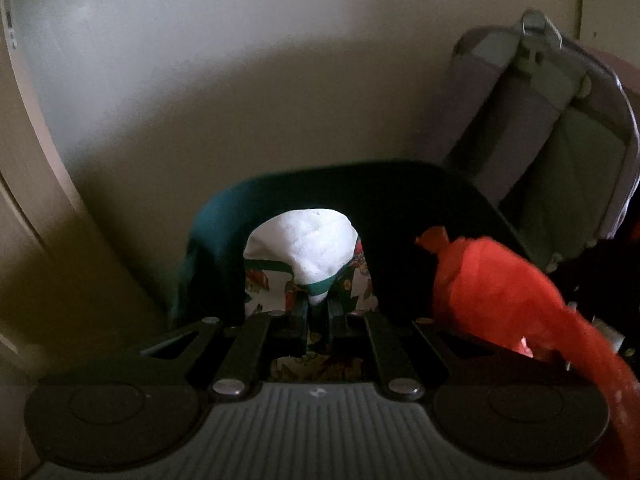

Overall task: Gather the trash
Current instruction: 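Open both grippers over the teal bin, dropping the paper and plastic bags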

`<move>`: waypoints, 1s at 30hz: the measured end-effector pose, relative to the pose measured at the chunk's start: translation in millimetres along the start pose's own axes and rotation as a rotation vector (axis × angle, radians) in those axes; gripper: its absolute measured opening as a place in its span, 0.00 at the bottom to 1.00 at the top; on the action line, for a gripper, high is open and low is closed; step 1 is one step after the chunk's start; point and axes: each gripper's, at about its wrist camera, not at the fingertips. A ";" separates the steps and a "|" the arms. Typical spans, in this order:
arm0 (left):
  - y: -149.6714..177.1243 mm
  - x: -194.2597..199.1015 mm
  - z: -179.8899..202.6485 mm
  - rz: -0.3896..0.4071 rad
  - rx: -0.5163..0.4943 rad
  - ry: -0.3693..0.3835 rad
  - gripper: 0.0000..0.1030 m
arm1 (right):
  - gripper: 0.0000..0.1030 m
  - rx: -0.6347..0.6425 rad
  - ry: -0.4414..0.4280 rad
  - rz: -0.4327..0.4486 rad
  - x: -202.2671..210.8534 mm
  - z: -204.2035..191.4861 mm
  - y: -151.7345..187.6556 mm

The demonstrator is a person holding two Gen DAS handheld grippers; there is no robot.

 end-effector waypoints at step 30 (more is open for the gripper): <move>15.6 47.5 -28.9 0.031 0.086 -0.016 0.58 | 0.88 0.012 0.086 -0.153 11.7 14.0 -38.7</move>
Point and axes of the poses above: each gripper's, at about its wrist camera, not at the fingertips, and x roughly against the way its jaws point, z to its right, y to its underside, and after that the axes turned 8 degrees about -x, right-handed
